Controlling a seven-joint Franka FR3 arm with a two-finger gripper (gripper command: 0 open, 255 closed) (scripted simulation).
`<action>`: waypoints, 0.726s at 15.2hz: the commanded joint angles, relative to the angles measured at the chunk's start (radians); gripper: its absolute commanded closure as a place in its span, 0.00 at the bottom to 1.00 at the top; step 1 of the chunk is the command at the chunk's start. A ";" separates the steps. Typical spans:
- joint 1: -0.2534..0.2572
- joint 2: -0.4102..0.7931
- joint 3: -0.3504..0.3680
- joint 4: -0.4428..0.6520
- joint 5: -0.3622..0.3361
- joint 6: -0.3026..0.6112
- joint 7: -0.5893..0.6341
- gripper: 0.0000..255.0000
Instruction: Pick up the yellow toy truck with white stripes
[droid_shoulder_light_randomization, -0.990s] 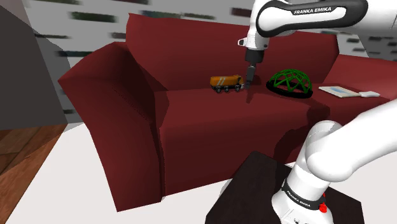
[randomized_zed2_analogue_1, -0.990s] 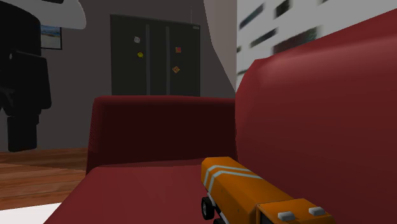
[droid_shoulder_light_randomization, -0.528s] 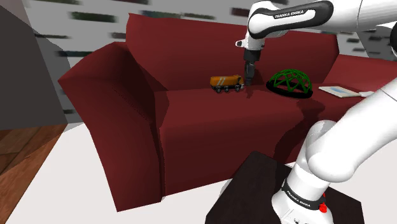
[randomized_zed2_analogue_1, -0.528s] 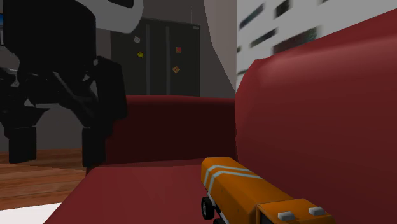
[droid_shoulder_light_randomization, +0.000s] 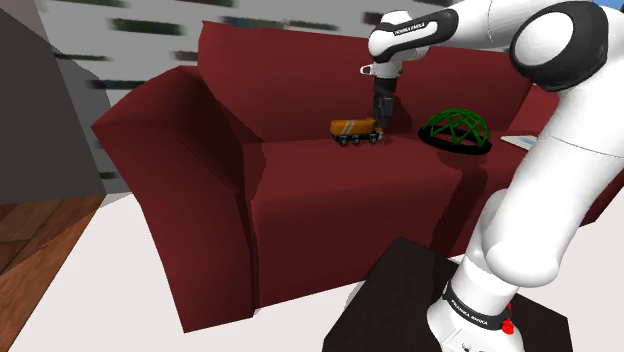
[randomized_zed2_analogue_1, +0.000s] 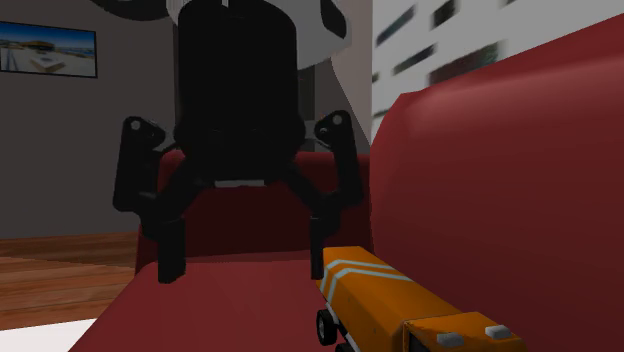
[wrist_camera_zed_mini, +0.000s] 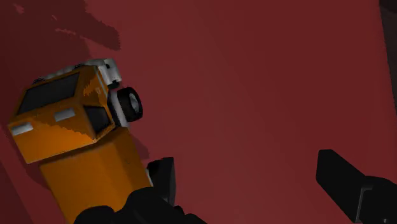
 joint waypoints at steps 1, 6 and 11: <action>-0.010 0.097 -0.030 0.082 0.052 0.002 -0.113 0.00; -0.097 0.357 -0.042 0.337 0.202 -0.035 -0.355 0.00; -0.155 0.466 -0.019 0.441 0.256 -0.041 -0.437 0.00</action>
